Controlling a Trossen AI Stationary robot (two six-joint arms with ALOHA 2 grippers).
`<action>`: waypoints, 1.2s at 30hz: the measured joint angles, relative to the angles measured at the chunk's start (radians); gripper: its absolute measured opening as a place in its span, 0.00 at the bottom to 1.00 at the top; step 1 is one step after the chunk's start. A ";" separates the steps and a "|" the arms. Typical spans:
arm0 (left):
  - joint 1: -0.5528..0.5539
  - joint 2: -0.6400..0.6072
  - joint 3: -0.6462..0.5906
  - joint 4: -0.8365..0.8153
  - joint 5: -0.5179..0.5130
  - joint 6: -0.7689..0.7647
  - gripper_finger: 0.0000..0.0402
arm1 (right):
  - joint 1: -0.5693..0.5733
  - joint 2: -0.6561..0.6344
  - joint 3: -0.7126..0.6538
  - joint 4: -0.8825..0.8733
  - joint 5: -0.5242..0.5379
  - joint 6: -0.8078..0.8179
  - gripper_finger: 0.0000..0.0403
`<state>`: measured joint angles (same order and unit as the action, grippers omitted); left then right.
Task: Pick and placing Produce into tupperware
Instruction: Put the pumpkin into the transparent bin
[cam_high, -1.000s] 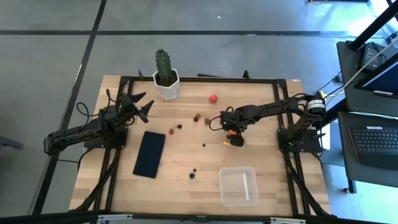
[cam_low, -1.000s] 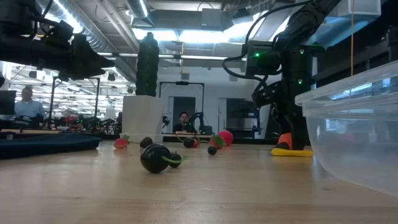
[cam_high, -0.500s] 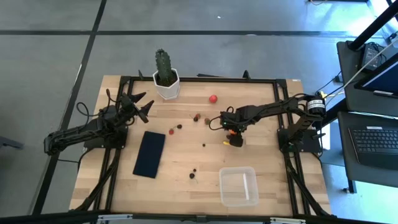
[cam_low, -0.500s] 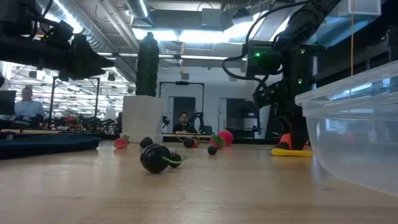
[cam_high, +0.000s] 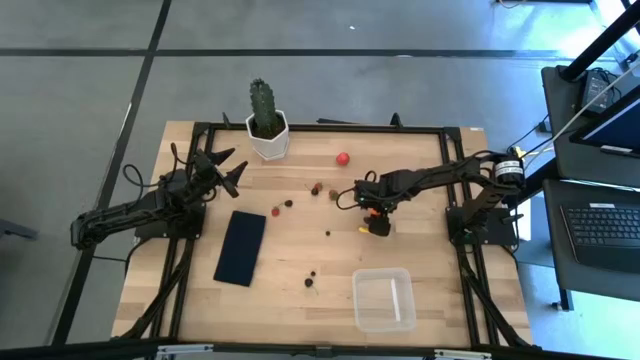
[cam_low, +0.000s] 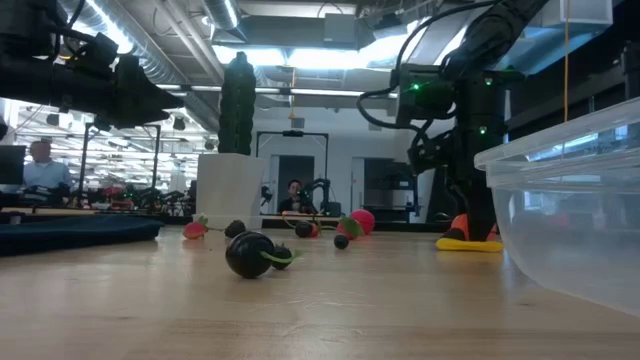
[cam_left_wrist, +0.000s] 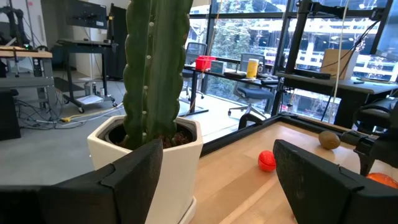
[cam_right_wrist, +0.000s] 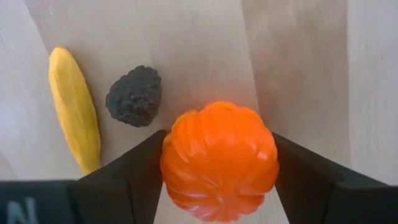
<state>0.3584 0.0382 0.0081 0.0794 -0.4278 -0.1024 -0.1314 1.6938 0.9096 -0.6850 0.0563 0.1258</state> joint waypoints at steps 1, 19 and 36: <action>0.000 0.000 0.000 0.000 0.000 0.000 0.74 | -0.001 -0.013 -0.001 -0.014 0.013 0.003 0.62; 0.000 0.000 0.000 0.000 0.000 0.004 0.74 | 0.357 -0.235 0.276 -0.206 -0.114 0.415 0.62; 0.000 0.000 0.000 -0.014 0.000 0.005 0.74 | 0.714 0.011 0.289 -0.128 -0.086 0.999 0.62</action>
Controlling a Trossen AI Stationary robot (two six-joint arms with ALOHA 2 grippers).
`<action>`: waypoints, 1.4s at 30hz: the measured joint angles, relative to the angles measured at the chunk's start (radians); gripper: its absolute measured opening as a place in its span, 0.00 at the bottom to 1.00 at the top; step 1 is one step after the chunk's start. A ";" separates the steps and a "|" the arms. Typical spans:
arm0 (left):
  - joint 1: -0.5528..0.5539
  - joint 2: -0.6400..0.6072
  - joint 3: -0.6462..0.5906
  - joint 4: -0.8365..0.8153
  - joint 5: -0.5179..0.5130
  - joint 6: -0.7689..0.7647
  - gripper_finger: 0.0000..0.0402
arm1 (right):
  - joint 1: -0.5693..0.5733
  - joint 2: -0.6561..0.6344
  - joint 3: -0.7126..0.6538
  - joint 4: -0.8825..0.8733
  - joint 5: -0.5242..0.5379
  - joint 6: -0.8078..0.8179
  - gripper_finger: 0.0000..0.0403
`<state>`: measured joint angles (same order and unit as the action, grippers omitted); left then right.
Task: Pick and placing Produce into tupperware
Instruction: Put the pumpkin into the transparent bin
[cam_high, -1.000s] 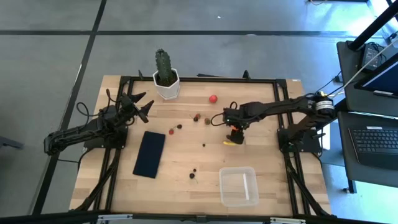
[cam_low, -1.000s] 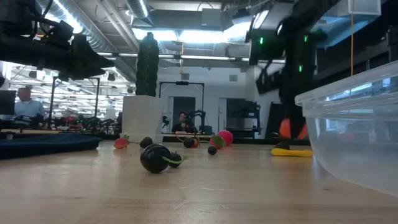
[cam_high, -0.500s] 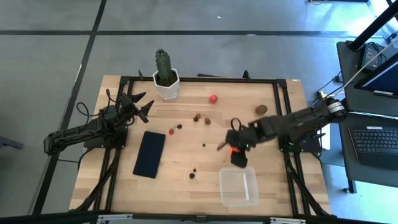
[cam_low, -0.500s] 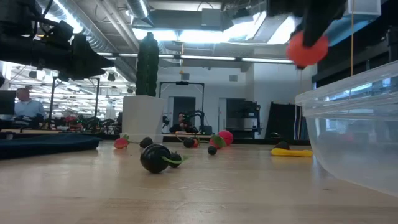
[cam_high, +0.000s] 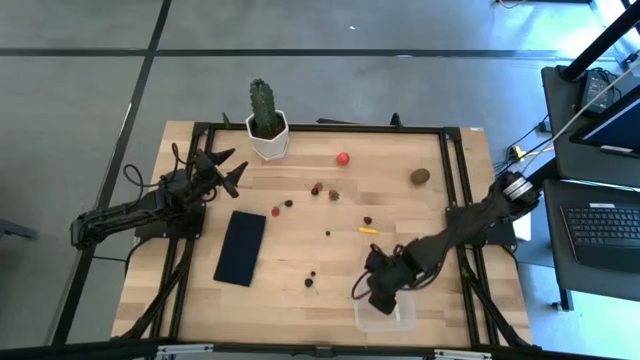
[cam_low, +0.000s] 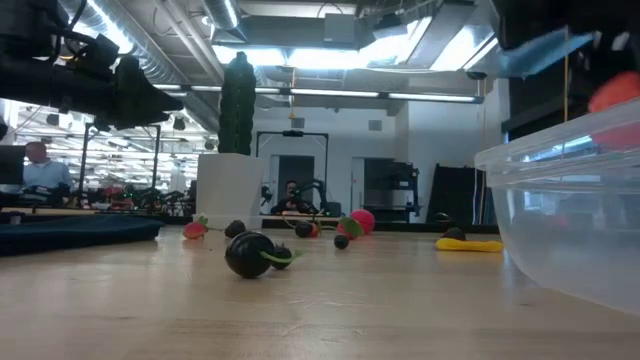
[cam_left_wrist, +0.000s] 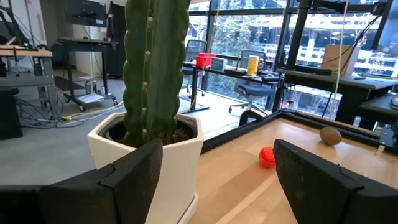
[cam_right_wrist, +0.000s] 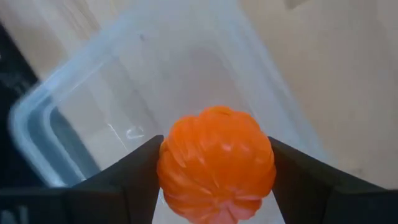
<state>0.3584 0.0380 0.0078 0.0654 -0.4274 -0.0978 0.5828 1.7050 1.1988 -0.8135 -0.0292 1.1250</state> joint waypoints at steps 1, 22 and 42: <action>0.000 0.000 0.000 0.000 0.000 0.000 0.74 | 0.008 0.016 0.000 0.000 0.000 0.013 0.62; 0.000 0.000 0.000 0.000 0.003 0.000 0.74 | 0.037 0.190 0.001 0.010 -0.076 0.049 0.70; 0.000 0.000 0.000 0.000 0.003 0.000 0.74 | 0.037 0.195 0.026 0.018 -0.119 0.044 0.73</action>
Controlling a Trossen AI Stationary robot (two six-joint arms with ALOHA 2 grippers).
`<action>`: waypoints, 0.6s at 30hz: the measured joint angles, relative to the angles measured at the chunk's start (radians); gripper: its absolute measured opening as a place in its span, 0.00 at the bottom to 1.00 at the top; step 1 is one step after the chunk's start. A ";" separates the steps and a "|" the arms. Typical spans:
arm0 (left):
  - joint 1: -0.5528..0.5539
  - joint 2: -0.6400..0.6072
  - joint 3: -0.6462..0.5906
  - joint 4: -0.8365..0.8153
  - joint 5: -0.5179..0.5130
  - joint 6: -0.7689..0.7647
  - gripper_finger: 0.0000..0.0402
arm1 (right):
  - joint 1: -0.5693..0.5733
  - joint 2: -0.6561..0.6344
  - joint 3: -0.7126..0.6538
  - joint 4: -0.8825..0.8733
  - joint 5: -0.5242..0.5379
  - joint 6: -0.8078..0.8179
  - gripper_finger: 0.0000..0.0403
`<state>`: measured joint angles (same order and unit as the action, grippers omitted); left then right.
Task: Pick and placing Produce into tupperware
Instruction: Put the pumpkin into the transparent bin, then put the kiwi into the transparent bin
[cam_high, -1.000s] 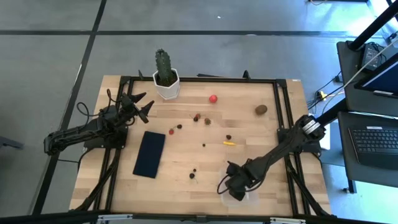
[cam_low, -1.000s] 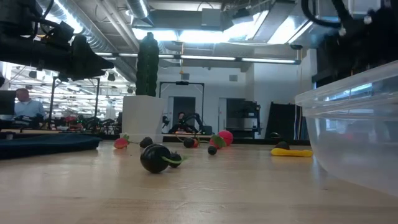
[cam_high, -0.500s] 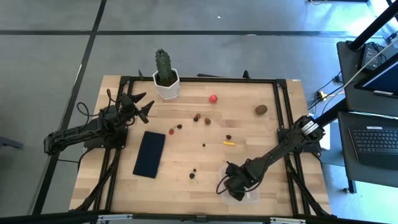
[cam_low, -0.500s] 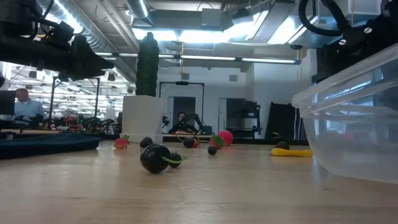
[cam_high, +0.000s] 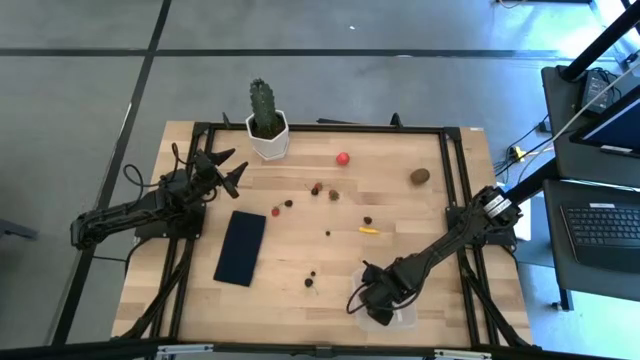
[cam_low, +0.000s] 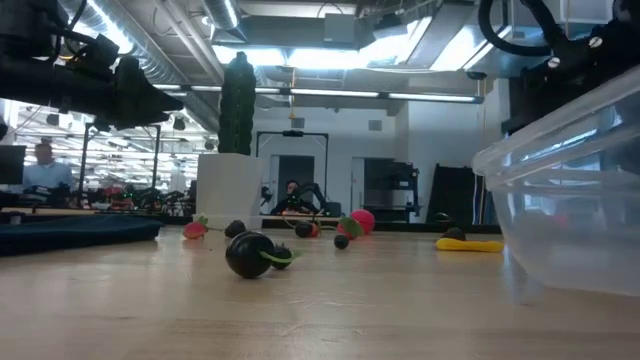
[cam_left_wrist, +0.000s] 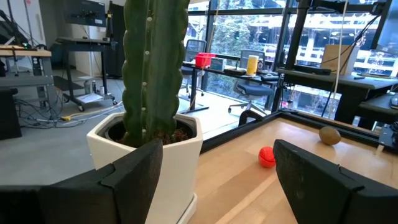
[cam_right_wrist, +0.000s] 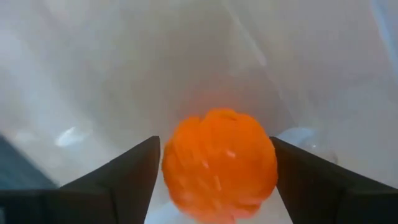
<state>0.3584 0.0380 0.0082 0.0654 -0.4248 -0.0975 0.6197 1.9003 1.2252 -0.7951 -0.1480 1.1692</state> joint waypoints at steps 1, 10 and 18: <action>0.000 0.000 0.000 0.000 0.000 0.000 0.74 | 0.000 0.000 0.009 0.000 -0.001 -0.008 0.73; 0.000 0.000 0.000 0.000 0.000 0.000 0.74 | -0.010 0.000 0.086 -0.020 0.006 -0.129 0.73; 0.000 0.000 0.000 0.000 0.000 0.000 0.74 | -0.034 -0.001 0.235 -0.359 0.145 -0.131 0.73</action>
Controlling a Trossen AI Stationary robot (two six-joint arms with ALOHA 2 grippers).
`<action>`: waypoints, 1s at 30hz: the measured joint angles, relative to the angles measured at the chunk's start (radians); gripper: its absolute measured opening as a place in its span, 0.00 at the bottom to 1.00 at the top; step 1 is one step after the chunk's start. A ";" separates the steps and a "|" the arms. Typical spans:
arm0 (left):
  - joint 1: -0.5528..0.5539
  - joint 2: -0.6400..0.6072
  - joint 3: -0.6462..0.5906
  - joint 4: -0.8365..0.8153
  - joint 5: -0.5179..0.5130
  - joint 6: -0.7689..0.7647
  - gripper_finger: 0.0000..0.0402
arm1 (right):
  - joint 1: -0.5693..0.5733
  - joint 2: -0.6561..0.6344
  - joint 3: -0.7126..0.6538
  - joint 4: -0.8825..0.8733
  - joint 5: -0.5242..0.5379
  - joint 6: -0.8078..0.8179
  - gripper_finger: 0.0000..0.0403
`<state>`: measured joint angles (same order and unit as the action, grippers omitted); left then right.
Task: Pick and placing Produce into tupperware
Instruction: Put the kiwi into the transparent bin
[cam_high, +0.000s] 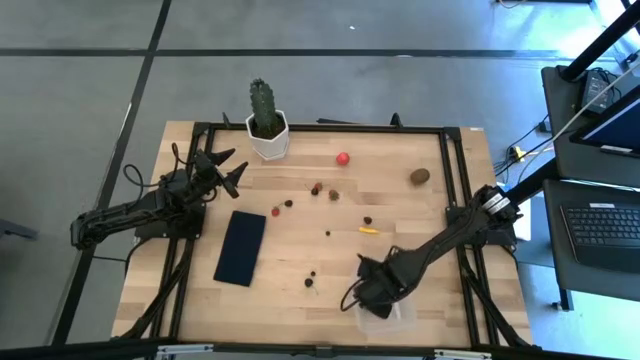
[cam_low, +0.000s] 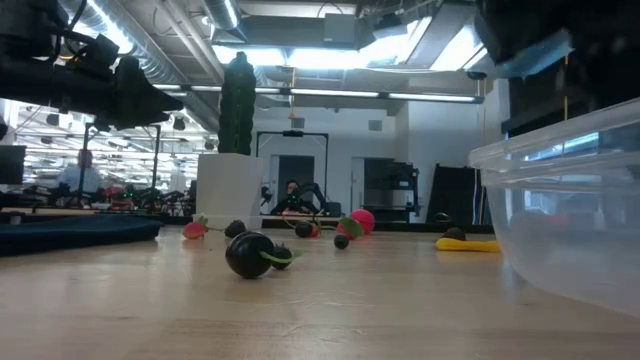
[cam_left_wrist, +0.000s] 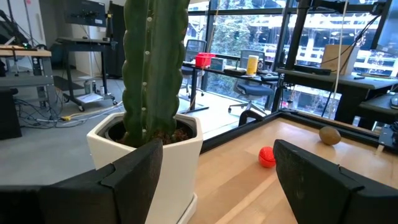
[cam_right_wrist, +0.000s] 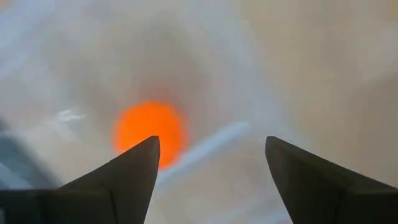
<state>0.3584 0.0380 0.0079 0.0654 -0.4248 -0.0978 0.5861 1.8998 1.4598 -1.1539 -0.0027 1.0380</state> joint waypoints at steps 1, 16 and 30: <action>0.000 0.000 0.000 0.000 0.000 0.000 0.74 | 0.000 -0.001 0.021 -0.053 0.045 -0.008 0.73; 0.000 0.000 0.000 0.000 0.000 0.000 0.74 | -0.256 -0.234 0.024 -0.242 0.230 -0.365 0.73; 0.000 0.000 0.000 0.000 0.000 0.003 0.74 | -0.795 -0.581 -0.109 -0.219 0.318 -0.735 0.73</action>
<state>0.3586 0.0381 0.0080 0.0658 -0.4252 -0.0944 -0.2088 1.3190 1.3510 -1.3727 0.3157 0.3031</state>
